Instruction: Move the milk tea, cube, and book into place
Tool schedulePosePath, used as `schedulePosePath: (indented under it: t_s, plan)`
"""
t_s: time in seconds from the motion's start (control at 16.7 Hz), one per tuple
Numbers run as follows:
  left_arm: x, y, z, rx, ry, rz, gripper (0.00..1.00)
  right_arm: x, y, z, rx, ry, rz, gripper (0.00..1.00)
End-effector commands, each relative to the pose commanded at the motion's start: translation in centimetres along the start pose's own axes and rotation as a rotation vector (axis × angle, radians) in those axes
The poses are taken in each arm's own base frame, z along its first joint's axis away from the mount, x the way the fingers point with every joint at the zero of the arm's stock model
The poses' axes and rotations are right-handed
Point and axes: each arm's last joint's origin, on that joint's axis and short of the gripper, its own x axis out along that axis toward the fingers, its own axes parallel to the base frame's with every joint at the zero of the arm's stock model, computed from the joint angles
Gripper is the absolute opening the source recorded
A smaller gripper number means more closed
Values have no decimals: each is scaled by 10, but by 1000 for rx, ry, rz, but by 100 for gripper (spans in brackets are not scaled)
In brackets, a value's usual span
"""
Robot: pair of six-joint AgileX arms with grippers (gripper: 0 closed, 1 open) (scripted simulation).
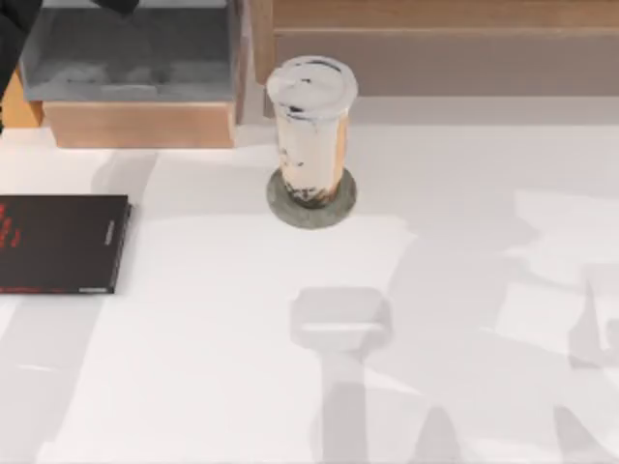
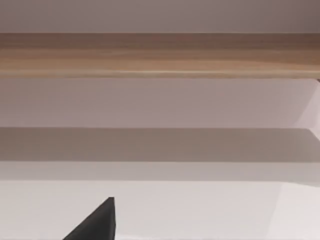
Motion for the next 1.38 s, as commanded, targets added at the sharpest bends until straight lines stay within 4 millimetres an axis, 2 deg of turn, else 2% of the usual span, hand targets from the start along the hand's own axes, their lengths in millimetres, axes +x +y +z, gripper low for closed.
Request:
schedulePosePath:
  t_s: [0.18,0.42,0.6,0.78,0.9,1.14,1.38]
  plan:
    - [-42,5,-24,318,34,-17,0,0,0,0,0,0,0,100]
    - [-93,-8,-80,662,211,-149,0,0,0,0,0,0,0,100]
    - [-129,-30,-126,797,372,-354,0,0,0,0,0,0,0,100]
    - [-159,-50,-156,843,482,-555,0,0,0,0,0,0,0,100]
    - [-168,-57,-164,848,511,-624,0,0,0,0,0,0,0,100]
    - [-164,-54,-161,860,496,-604,0,0,0,0,0,0,0,100]
    - [-164,-57,-166,850,509,-621,0,0,0,0,0,0,0,100]
